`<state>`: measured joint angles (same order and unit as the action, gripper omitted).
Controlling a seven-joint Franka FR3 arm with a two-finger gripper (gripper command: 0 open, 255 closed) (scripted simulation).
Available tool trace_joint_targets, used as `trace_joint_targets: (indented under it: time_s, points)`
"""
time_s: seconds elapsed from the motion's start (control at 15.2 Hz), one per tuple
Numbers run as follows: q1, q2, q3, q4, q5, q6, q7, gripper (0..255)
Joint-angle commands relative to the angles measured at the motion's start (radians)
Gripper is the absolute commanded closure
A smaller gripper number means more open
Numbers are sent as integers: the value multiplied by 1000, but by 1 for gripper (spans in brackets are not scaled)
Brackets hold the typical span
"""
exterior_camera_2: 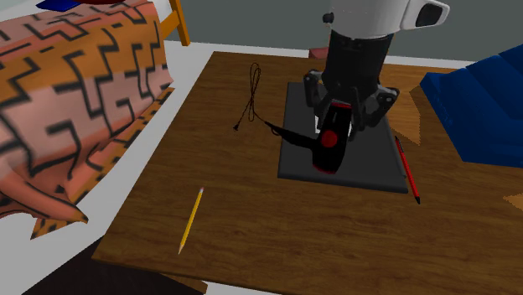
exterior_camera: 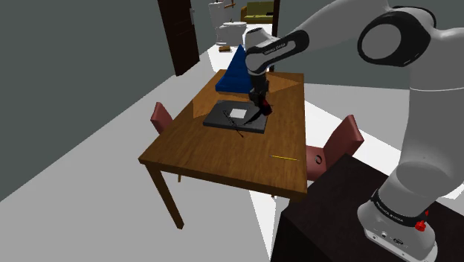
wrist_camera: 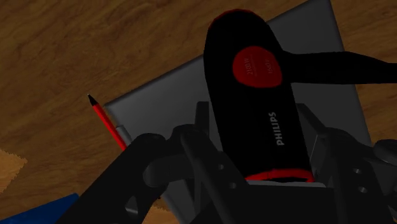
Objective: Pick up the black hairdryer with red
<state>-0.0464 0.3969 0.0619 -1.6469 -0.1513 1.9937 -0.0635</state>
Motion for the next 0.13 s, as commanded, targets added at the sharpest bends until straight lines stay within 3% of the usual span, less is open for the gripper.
trace_joint_targets:
  time_s: [0.0,0.07]
  points:
    - [0,-6,0,9,1,-15,-3,255]
    - [0,-6,0,9,1,-15,-3,255]
